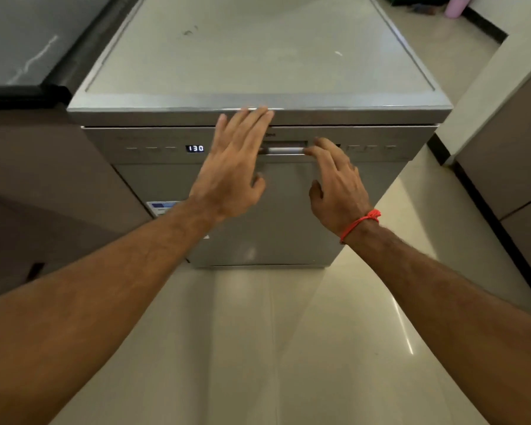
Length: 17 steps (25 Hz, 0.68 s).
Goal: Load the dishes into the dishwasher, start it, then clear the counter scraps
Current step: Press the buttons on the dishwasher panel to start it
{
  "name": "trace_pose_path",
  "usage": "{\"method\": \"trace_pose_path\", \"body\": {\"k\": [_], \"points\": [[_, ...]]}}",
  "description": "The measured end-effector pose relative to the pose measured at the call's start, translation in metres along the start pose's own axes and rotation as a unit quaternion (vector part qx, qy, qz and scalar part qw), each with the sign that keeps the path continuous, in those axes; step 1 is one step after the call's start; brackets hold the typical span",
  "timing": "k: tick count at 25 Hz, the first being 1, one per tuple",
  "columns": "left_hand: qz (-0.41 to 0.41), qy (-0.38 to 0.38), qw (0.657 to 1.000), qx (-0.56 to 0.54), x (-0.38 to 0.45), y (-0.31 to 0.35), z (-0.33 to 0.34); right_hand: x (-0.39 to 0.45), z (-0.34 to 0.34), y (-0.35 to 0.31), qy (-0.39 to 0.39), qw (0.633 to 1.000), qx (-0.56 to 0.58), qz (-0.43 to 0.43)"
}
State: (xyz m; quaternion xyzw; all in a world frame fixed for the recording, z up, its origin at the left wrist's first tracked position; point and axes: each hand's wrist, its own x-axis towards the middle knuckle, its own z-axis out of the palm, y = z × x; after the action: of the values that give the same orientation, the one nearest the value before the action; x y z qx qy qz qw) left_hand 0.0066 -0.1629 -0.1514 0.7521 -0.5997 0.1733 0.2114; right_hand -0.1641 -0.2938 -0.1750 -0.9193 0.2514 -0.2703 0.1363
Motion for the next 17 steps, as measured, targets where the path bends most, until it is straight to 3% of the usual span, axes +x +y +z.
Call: {"method": "trace_pose_path", "body": {"k": [3, 7, 10, 17], "points": [[-0.09, 0.02, 0.994, 0.064, -0.044, -0.067, -0.038, 0.018, 0.01, -0.027, 0.015, 0.996, -0.017, -0.087], [-0.202, -0.024, 0.972, 0.117, -0.069, -0.131, -0.071, 0.051, 0.024, -0.067, 0.019, 0.988, -0.08, -0.127], [-0.212, -0.046, 0.97, 0.108, -0.073, -0.141, -0.072, 0.069, 0.033, -0.076, 0.005, 0.987, -0.121, -0.106], [-0.234, -0.029, 0.969, 0.07, -0.074, -0.141, -0.068, 0.069, 0.055, -0.084, 0.076, 0.98, -0.168, -0.078]]}}
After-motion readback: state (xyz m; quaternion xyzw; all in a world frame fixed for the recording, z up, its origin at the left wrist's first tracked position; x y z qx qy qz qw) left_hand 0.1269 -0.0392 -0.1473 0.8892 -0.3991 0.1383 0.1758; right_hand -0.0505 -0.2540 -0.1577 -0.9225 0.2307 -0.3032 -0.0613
